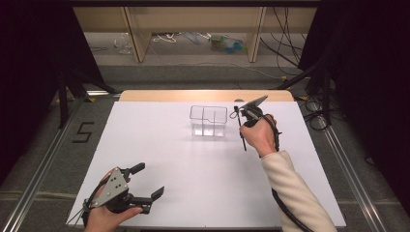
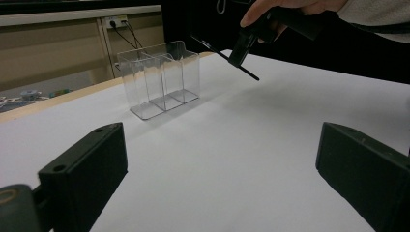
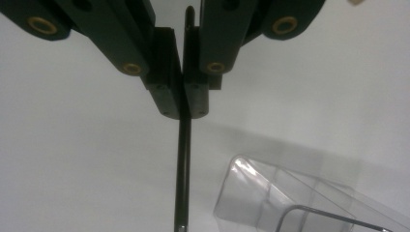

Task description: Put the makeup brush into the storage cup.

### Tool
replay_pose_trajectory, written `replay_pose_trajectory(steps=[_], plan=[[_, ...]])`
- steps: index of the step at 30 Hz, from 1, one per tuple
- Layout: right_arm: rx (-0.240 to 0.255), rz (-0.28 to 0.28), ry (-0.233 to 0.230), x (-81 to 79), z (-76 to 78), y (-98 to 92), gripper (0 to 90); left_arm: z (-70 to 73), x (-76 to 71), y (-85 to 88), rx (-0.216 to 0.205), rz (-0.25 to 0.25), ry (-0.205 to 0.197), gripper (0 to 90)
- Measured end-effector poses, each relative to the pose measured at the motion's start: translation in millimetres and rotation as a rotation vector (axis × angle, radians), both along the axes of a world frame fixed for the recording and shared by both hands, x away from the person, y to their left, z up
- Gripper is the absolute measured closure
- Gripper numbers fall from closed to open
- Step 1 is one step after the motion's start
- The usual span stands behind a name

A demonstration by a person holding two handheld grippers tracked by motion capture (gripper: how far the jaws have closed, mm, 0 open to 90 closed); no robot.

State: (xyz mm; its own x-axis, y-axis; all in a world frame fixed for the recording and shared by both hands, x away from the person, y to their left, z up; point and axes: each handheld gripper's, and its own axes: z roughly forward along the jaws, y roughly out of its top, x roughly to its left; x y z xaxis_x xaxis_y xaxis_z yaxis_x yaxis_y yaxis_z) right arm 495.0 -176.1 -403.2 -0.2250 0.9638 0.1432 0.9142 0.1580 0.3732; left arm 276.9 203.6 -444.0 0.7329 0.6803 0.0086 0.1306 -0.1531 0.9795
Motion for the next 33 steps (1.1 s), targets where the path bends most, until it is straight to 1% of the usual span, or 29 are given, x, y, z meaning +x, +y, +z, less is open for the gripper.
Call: replay_pose_trajectory(steps=[1,2,4,5,6,8,9,10,11,12,13,14,15,16,19,20,21,22,23,24,25,26,27,28,29,30,31,32,33], plan=[[-0.003,-0.008,-0.007,-0.8,0.0,-0.6,86.5,0.0,0.0,0.1,0.000,0.001,0.000,4.0],[0.002,-0.023,0.003,-1.9,1.2,0.4,86.5,-0.1,0.1,0.1,-0.001,0.002,0.001,4.0],[0.021,-0.019,-0.012,-4.9,2.6,-1.0,86.5,-0.1,0.1,0.1,-0.001,0.001,0.001,4.1],[0.022,-0.012,-0.022,-5.9,2.8,-1.6,86.5,-0.2,0.1,0.1,-0.002,0.002,0.003,4.2],[0.029,0.001,-0.057,-8.3,2.9,-3.0,86.5,-0.2,0.2,0.1,-0.001,0.002,0.002,4.3],[0.031,0.001,-0.064,-9.2,3.3,-2.8,86.4,-0.2,0.2,0.1,-0.001,0.003,0.002,4.3],[0.040,0.003,-0.081,-10.9,3.7,-2.7,86.4,-0.2,0.3,0.1,-0.002,0.003,0.002,4.4],[0.024,0.039,-0.120,-11.6,2.2,-5.4,86.4,-0.2,0.3,0.0,-0.003,0.004,0.002,4.4],[0.022,0.051,-0.140,-12.6,1.8,-5.9,86.3,-0.2,0.3,0.0,-0.003,0.004,0.003,4.5],[0.022,0.051,-0.140,-12.6,1.8,-5.9,86.3,-0.3,0.4,0.0,-0.004,0.004,0.004,4.5],[0.032,0.061,-0.151,-13.6,1.6,-6.4,86.3,-0.4,0.4,0.0,-0.004,0.005,0.004,4.5],[0.045,0.053,-0.153,-15.5,1.9,-6.7,86.3,-0.4,0.5,0.0,-0.004,0.004,0.004,4.6],[0.045,0.053,-0.153,-15.5,1.9,-6.7,86.3,-0.5,0.5,0.0,-0.006,0.005,0.005,4.6],[0.035,0.062,-0.169,-15.7,1.2,-7.7,86.3,-0.4,0.5,0.0,-0.005,0.005,0.004,4.6],[0.052,0.060,-0.183,-17.4,1.2,-8.6,86.3,-0.4,0.6,0.1,-0.006,0.006,0.005,4.7],[0.060,0.067,-0.201,-17.7,0.5,-9.1,86.3,-0.4,0.7,0.1,-0.005,0.007,0.004,4.7],[0.055,0.094,-0.228,-16.4,-1.4,-11.3,86.3,-0.3,0.6,0.2,-0.005,0.007,0.005,4.7],[0.032,0.116,-0.254,-17.9,-3.5,-13.9,86.2,-0.4,0.6,0.1,-0.006,0.006,0.006,4.8],[0.032,0.116,-0.254,-17.9,-3.5,-13.9,86.2,-0.4,0.6,0.1,-0.006,0.006,0.006,4.8],[0.036,0.138,-0.276,-18.2,-5.7,-16.0,86.2,-0.4,0.6,0.2,-0.006,0.007,0.005,4.8],[0.050,0.135,-0.291,-19.2,-6.6,-16.3,86.3,-0.3,0.6,0.2,-0.006,0.007,0.005,4.8],[0.050,0.135,-0.291,-19.2,-6.6,-16.3,86.3,-0.3,0.6,0.2,-0.006,0.007,0.005,4.9],[0.078,0.136,-0.305,-21.1,-7.9,-17.0,86.2,-0.4,0.6,0.1,-0.007,0.007,0.006,4.9],[0.078,0.136,-0.305,-21.1,-7.9,-17.0,86.2,-0.4,0.6,0.1,-0.007,0.007,0.006,4.9],[0.097,0.129,-0.309,-22.4,-8.4,-16.6,86.2,-0.4,0.7,0.1,-0.006,0.007,0.005,4.9],[0.102,0.144,-0.323,-22.7,-9.1,-17.9,86.2,-0.4,0.7,0.0,-0.006,0.008,0.005,4.9],[0.136,0.170,-0.355,-23.7,-11.3,-20.4,86.2,-0.5,0.8,0.0,-0.006,0.008,0.006,4.9],[0.136,0.170,-0.355,-23.7,-11.3,-20.4,86.2,-0.5,0.8,0.0,-0.006,0.008,0.006,4.9],[0.141,0.175,-0.379,-25.2,-12.7,-21.8,86.2,-0.3,1.2,0.4,-0.002,0.006,0.001,5.0]])
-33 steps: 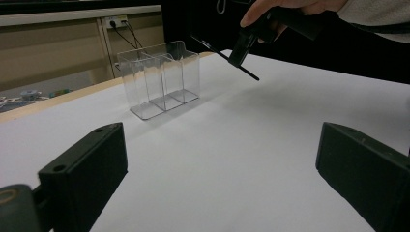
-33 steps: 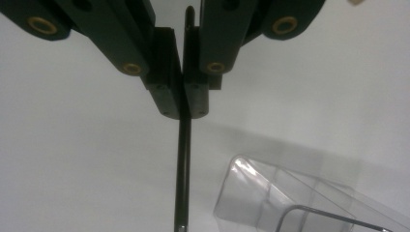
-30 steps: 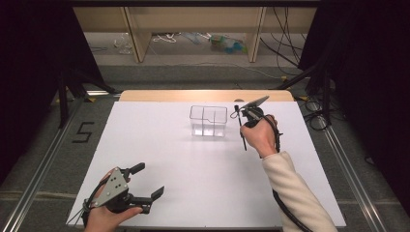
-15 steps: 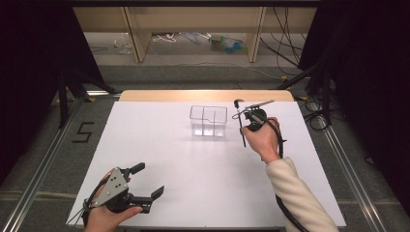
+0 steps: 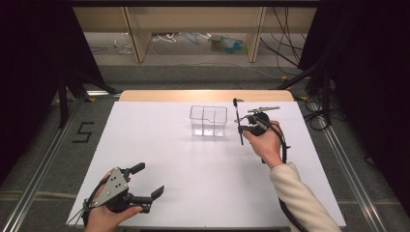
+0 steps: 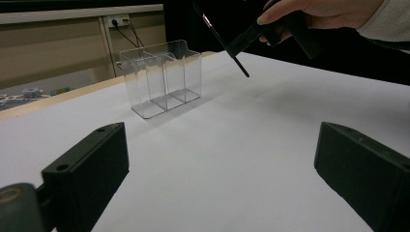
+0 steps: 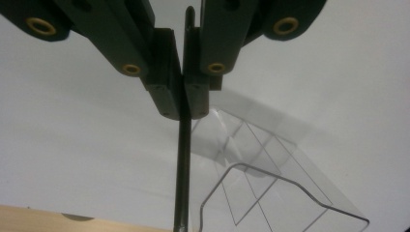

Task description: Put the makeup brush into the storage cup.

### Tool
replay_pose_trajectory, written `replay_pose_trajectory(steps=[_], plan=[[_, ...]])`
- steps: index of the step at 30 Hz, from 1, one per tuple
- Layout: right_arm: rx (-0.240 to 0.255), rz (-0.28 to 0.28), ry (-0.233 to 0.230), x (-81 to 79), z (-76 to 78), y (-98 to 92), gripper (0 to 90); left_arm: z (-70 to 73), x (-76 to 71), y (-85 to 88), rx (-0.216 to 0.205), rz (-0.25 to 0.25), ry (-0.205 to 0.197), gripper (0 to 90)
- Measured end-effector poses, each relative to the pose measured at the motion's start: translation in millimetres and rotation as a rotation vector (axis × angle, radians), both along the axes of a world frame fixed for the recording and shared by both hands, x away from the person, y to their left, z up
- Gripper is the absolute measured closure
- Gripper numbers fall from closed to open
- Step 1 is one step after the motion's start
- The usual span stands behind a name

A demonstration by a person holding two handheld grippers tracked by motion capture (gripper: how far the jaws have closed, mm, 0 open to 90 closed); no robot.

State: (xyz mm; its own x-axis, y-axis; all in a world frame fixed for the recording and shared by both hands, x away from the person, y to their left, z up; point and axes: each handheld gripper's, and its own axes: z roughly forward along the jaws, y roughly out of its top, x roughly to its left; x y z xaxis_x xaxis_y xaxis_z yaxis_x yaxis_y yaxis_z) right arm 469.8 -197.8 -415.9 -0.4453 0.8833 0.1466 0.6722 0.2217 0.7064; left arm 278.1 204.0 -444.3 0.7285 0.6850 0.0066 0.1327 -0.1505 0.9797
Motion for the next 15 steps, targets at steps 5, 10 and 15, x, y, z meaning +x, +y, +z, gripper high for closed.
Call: replay_pose_trajectory(steps=[5,10,15], plan=[[0.045,0.040,-0.061,-2.6,-3.7,-2.2,86.1,-0.1,-0.1,-0.1,-0.002,0.000,0.001,5.0],[0.058,0.047,-0.095,-7.3,-4.8,-3.3,86.1,-0.3,0.5,-0.3,-0.005,-0.003,-0.001,5.0],[0.097,0.067,-0.125,-11.5,-7.8,-5.4,86.1,0.0,0.2,0.3,0.003,0.004,0.003,5.1]])
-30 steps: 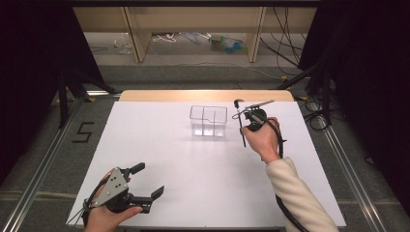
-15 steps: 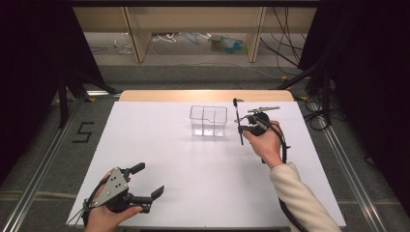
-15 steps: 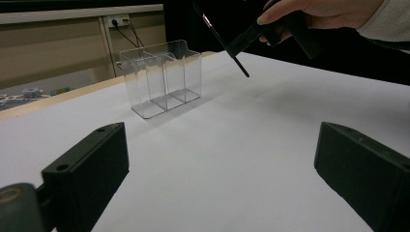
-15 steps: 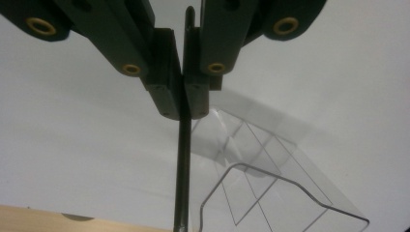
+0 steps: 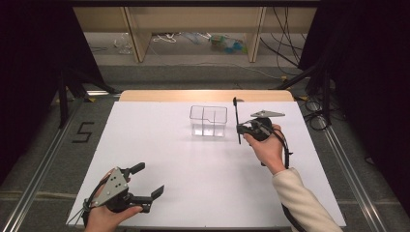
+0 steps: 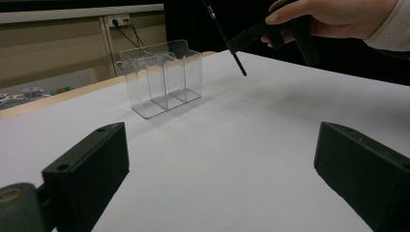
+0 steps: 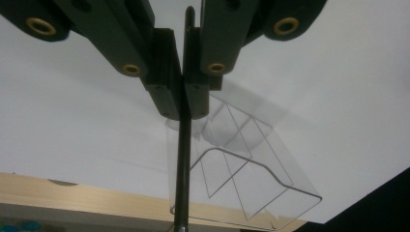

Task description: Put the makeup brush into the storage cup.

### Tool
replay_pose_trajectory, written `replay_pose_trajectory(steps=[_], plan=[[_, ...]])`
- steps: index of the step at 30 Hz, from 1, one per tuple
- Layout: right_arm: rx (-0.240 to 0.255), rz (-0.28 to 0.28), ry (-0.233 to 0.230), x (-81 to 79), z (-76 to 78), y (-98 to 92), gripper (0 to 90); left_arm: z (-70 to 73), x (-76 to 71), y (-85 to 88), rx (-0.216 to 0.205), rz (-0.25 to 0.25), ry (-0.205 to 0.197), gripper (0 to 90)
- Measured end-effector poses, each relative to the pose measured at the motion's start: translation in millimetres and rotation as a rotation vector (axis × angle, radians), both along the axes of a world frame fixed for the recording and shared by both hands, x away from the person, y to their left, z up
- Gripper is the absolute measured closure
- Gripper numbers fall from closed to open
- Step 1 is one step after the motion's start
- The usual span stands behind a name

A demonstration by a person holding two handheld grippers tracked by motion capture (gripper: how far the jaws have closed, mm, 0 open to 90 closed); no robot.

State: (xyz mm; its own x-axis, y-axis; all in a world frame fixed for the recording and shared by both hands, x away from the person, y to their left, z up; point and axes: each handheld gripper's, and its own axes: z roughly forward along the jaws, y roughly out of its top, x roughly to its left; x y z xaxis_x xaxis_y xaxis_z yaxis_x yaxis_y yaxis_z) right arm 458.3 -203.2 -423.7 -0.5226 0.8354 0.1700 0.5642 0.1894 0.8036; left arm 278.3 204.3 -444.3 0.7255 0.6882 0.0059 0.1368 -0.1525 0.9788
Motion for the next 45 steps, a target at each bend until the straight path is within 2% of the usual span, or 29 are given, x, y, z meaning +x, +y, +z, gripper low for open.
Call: replay_pose_trajectory(steps=[2,3,5,7,9,11,13,15,18,19,20,21,22,23,24,26,27,29,30,32,34,35,37,38,40,41,42,45], plan=[[0.011,0.009,-0.011,-1.1,-1.1,-0.4,86.1,-0.3,-0.1,-0.3,-0.005,0.004,0.006,5.2],[0.032,0.025,-0.015,-2.5,-2.4,-0.5,86.1,-0.4,0.1,-0.3,-0.005,0.009,0.008,5.5],[0.024,0.018,-0.009,-3.8,-1.9,-1.0,86.0,-1.4,2.0,-0.4,-0.001,0.023,0.012,5.8],[0.044,0.028,-0.042,-5.4,-3.2,-1.3,86.1,-1.4,4.2,0.8,-0.006,0.035,0.023,6.3],[0.042,0.034,-0.049,-6.3,-3.3,-1.7,86.0,-1.0,7.8,1.0,-0.001,0.044,0.016,6.4],[0.045,0.039,-0.051,-8.1,-3.5,-1.1,86.0,-0.6,10.6,-1.3,-0.006,0.052,0.028,6.7],[0.042,0.050,-0.077,-11.2,-3.9,1.4,86.0,0.3,15.2,-4.2,-0.001,0.051,0.021,7.4],[0.042,0.056,-0.076,-12.1,-3.7,2.2,86.1,1.3,20.2,-8.7,-0.007,0.055,0.027,7.7],[0.040,0.080,-0.106,-15.3,-2.1,5.4,86.1,4.9,30.0,-15.6,-0.042,0.058,0.054,8.7],[0.056,0.085,-0.106,-18.4,-0.4,8.4,86.1,8.4,36.9,-19.5,-0.043,0.061,0.045,9.8],[0.056,0.085,-0.106,-18.4,-0.4,8.4,86.1,8.4,36.9,-19.5,-0.043,0.061,0.045,10.1],[0.046,0.091,-0.134,-18.5,-0.4,8.8,86.1,10.8,41.2,-23.2,-0.045,0.063,0.040,10.1],[0.054,0.096,-0.125,-21.0,0.5,10.8,86.1,12.8,44.6,-26.1,-0.046,0.063,0.039,10.4],[0.040,0.105,-0.126,-22.7,1.8,11.0,86.1,14.6,48.3,-29.0,-0.052,0.060,0.039,10.9],[0.056,0.112,-0.135,-23.3,1.0,12.7,86.1,16.8,51.8,-31.9,-0.058,0.059,0.042,11.2],[0.055,0.122,-0.135,-26.8,1.7,14.5,86.1,22.5,61.9,-39.7,-0.069,0.054,0.041,12.4],[0.057,0.125,-0.152,-27.2,1.3,14.7,86.1,24.6,65.4,-43.2,-0.076,0.054,0.039,12.7],[0.056,0.127,-0.152,-28.6,1.6,15.3,86.1,27.2,69.5,-47.2,-0.079,0.053,0.037,13.1],[0.067,0.138,-0.136,-31.9,2.2,17.1,86.1,29.4,73.2,-49.7,-0.072,0.048,0.030,14.6],[0.075,0.148,-0.162,-32.9,1.2,18.6,86.1,32.9,79.2,-55.3,-0.072,0.043,0.020,15.1],[0.081,0.146,-0.163,-34.6,1.2,19.3,86.1,36.2,85.7,-62.4,-0.080,0.036,0.016,15.3],[0.092,0.158,-0.151,-37.6,1.0,21.4,86.1,39.0,91.9,-69.5,-0.080,0.036,0.018,16.2],[0.092,0.162,-0.179,-38.8,-0.6,23.9,86.1,41.3,98.1,-76.6,-0.079,0.022,0.018,17.2],[0.085,0.164,-0.178,-39.5,-0.7,25.1,86.1,42.4,100.9,-80.5,-0.081,0.018,0.017,17.7],[0.096,0.176,-0.158,-41.2,0.1,27.2,86.1,43.7,103.6,-84.1,-0.078,0.013,0.019,20.1],[0.082,0.176,-0.159,-41.8,0.8,27.5,86.1,45.1,106.2,-87.8,-0.076,0.014,0.023,22.1],[0.091,0.180,-0.175,-41.5,0.3,28.5,86.1,48.3,111.4,-94.5,-0.075,0.015,0.031,23.1],[0.098,0.181,-0.174,-42.8,-0.1,30.7,86.1,51.7,115.6,-102.5,-0.085,0.004,0.038,23.7]])
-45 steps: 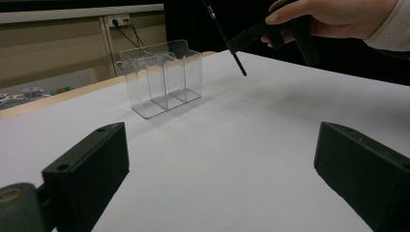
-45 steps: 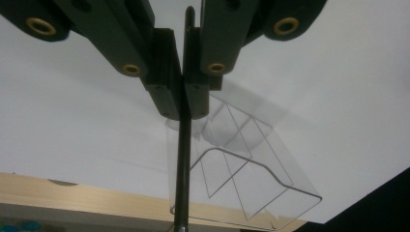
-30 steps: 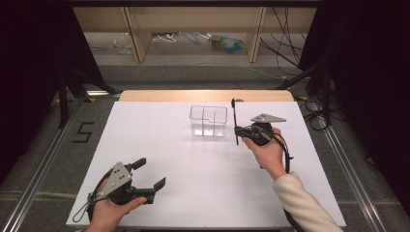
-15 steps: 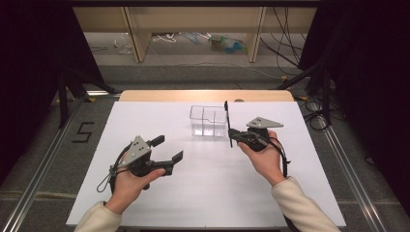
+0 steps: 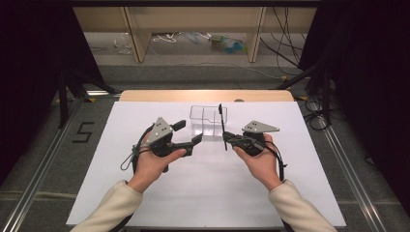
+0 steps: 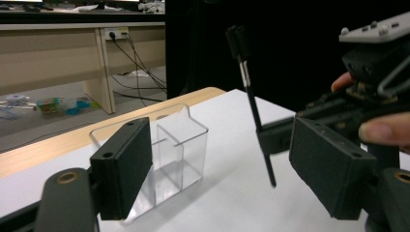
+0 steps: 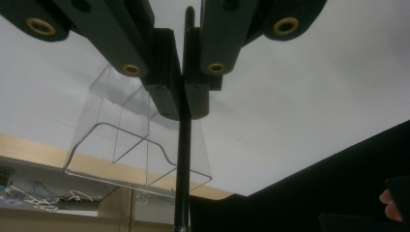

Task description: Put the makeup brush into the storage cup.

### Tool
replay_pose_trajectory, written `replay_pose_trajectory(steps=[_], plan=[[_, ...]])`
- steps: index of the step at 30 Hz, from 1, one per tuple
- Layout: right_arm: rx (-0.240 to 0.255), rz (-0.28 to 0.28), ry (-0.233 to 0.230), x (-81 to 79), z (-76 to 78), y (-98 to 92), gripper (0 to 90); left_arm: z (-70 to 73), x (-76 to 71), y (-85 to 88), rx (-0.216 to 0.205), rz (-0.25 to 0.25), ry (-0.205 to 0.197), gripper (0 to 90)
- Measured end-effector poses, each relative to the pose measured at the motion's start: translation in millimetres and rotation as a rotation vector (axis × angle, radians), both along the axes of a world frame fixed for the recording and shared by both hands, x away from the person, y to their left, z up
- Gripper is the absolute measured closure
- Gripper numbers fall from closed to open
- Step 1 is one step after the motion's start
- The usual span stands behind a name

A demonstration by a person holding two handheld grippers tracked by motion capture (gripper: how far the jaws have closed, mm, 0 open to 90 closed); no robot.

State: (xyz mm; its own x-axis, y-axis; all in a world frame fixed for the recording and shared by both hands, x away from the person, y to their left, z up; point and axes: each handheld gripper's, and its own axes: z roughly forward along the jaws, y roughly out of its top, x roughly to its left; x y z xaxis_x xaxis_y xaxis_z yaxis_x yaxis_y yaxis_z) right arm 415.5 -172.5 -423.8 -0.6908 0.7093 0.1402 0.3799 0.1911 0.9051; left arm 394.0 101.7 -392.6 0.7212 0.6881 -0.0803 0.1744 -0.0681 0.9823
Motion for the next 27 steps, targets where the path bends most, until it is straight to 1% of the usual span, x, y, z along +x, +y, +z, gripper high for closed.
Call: replay_pose_trajectory(steps=[2,3,4,5,6,7,9,10,11,12,13,14,15,17,18,19,23,24,26,27], plan=[[-0.007,0.007,0.003,-1.4,-0.4,1.5,86.1,2.6,3.0,-6.1,0.001,-0.006,-0.003,24.9],[-0.006,0.009,-0.010,-1.3,-0.9,2.6,86.1,3.3,4.2,-9.5,-0.007,-0.010,0.000,25.3],[0.001,0.015,0.000,-2.7,-0.8,4.9,86.1,3.9,5.0,-12.4,-0.010,-0.016,0.002,26.3],[0.001,0.015,0.000,-2.7,-0.8,4.9,86.1,4.1,5.5,-14.5,-0.013,-0.020,0.005,26.3],[0.002,0.016,-0.004,-3.0,-1.0,5.8,86.1,4.0,6.4,-17.6,-0.016,-0.024,0.010,27.0],[-0.007,0.019,-0.011,-4.5,-0.4,7.2,86.1,3.5,7.0,-19.9,-0.015,-0.028,0.016,29.1],[-0.004,0.023,-0.013,-4.6,-0.6,8.3,86.1,2.7,10.1,-22.2,0.008,-0.017,-0.003,29.8],[-0.004,0.033,-0.001,-5.6,-0.4,9.5,86.1,2.3,11.7,-22.9,0.021,-0.007,-0.016,30.5],[-0.005,0.032,-0.009,-5.9,-0.4,10.2,86.1,0.9,10.5,-25.8,0.003,-0.017,0.018,31.6],[-0.008,0.031,-0.014,-5.9,-0.6,11.1,86.1,-0.3,9.8,-28.0,-0.008,-0.027,0.044,33.5],[-0.011,0.037,-0.006,-6.3,-0.4,11.8,86.1,-1.2,10.8,-28.6,-0.001,-0.027,0.044,35.1],[-0.017,0.035,-0.001,-7.1,0.0,12.2,86.1,-1.9,11.0,-29.4,-0.004,-0.024,0.052,36.4],[-0.001,0.041,-0.008,-6.9,-1.3,14.2,86.1,-2.8,11.9,-30.0,-0.005,-0.027,0.062,40.4],[-0.002,0.046,-0.006,-7.5,-1.5,15.9,86.1,-4.8,13.6,-32.2,-0.009,-0.029,0.076,42.0],[-0.017,0.046,0.001,-8.2,-0.6,15.7,86.1,-5.1,14.3,-32.9,-0.008,-0.031,0.076,42.5],[0.000,0.055,-0.003,-8.2,-1.4,16.9,86.1,-5.1,14.5,-33.7,-0.012,-0.030,0.081,43.7],[-0.002,0.053,-0.005,-8.7,-1.3,18.3,86.1,-5.2,16.1,-36.0,-0.015,-0.026,0.083,46.8],[-0.012,0.051,-0.010,-9.5,-0.3,17.8,86.1,-5.0,16.9,-37.4,-0.019,-0.030,0.084,48.5],[-0.012,0.054,-0.017,-9.0,-0.4,17.8,86.1,-4.9,16.9,-38.5,-0.023,-0.029,0.088,49.2],[-0.002,0.055,-0.009,-9.2,-0.7,18.5,86.1,-4.8,17.2,-38.9,-0.020,-0.026,0.089,51.3]])
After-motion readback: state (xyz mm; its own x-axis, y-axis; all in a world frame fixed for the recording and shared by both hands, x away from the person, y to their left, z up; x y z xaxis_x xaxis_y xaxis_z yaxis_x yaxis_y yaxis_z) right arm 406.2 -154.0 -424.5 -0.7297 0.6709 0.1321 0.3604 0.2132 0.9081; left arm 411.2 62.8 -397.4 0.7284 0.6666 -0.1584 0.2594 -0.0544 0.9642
